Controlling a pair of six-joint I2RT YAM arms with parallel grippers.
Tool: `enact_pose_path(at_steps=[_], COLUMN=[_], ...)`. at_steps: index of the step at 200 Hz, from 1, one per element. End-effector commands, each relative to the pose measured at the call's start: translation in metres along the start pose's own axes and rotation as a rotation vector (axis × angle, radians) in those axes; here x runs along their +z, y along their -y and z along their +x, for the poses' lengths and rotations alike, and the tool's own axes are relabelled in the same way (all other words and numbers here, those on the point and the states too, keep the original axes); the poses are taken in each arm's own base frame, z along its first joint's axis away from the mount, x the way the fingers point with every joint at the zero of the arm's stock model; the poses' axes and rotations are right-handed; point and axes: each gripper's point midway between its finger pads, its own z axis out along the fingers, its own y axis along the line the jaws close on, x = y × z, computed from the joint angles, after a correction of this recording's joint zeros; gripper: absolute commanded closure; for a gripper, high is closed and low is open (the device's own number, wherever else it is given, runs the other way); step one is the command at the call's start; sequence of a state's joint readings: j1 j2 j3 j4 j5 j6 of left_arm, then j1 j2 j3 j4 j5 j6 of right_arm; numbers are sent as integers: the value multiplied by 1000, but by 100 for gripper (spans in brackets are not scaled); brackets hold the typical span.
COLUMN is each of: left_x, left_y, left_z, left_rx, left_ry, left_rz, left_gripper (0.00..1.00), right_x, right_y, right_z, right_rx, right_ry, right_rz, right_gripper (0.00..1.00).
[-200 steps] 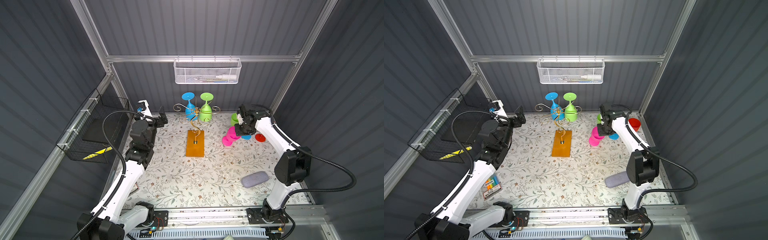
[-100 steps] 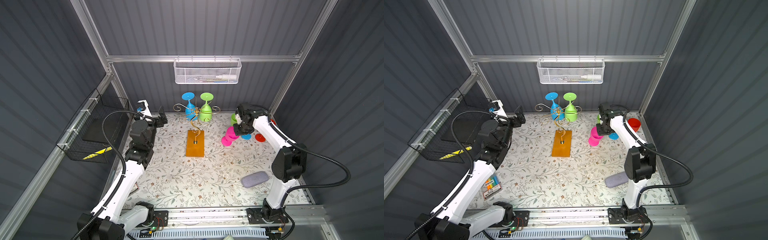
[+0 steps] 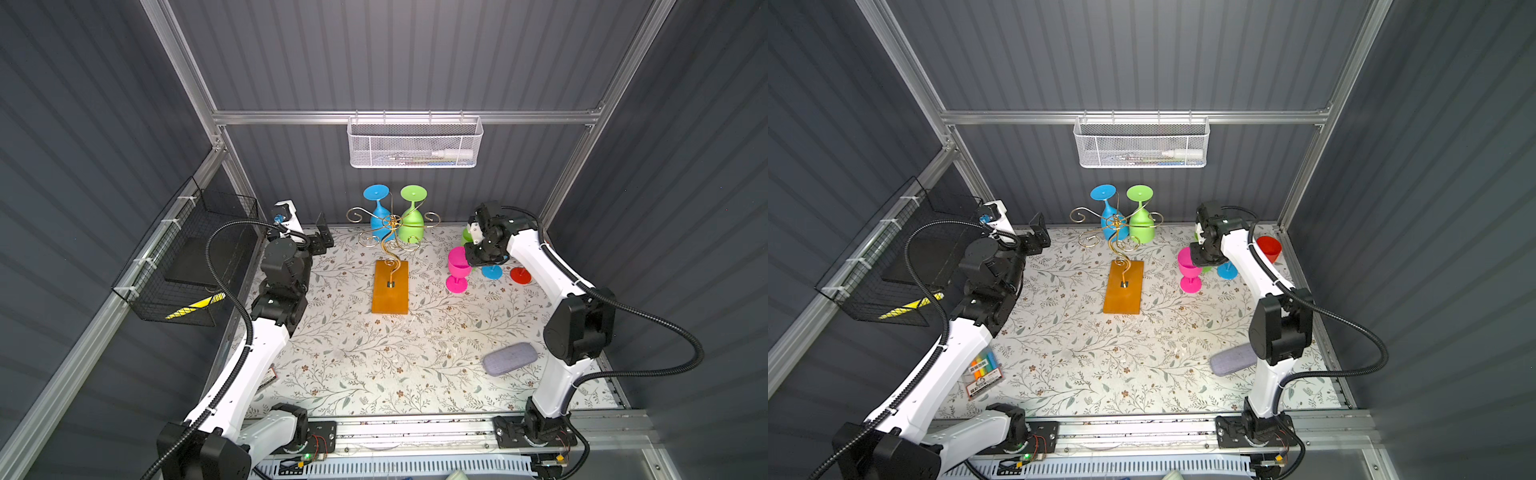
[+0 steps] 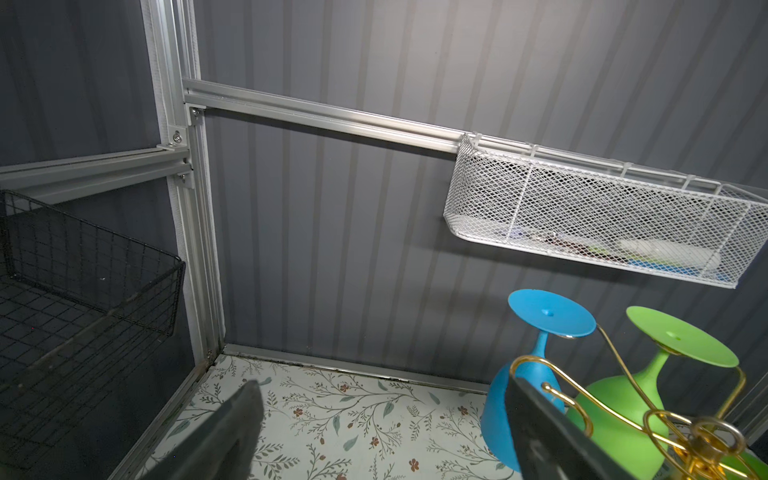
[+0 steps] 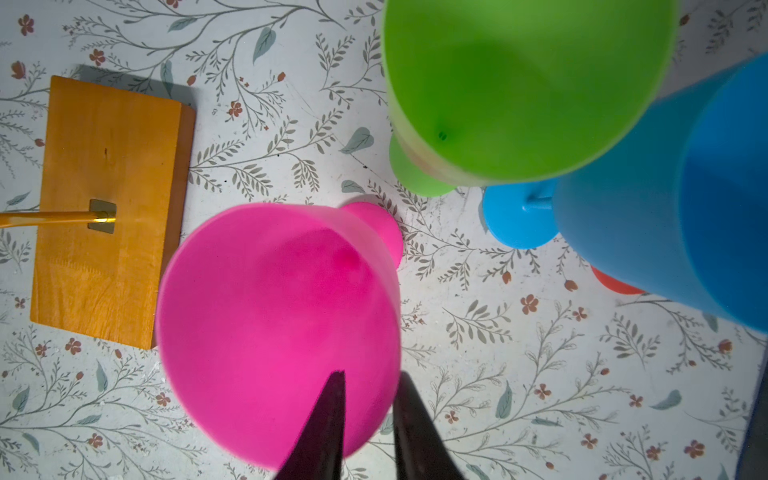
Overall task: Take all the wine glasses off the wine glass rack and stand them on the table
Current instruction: 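Set the pink glass upright, open the right gripper while the left gripper nears the rack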
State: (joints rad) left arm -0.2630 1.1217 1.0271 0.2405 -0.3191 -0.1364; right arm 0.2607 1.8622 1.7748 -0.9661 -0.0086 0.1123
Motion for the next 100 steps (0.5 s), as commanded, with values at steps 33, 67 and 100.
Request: enact_pose_path(at_steps=[33,67,100], left_x=[16,33,53], left_y=[1,6,20], left_z=[-11,-8,-4], left_rx=[-76,-172,-286], left_ry=[-43,-123,-231], left_rz=[43,143,308], left_gripper=[9,12,17], right_x=[-50,-80,-111], right_y=[-2,-1,-8], right_z=[-18,-20,-20], right_rx=[39,70,67], right_ry=[158,286,436], right_rz=[-87,-145,-220], right_gripper=[57,46,39])
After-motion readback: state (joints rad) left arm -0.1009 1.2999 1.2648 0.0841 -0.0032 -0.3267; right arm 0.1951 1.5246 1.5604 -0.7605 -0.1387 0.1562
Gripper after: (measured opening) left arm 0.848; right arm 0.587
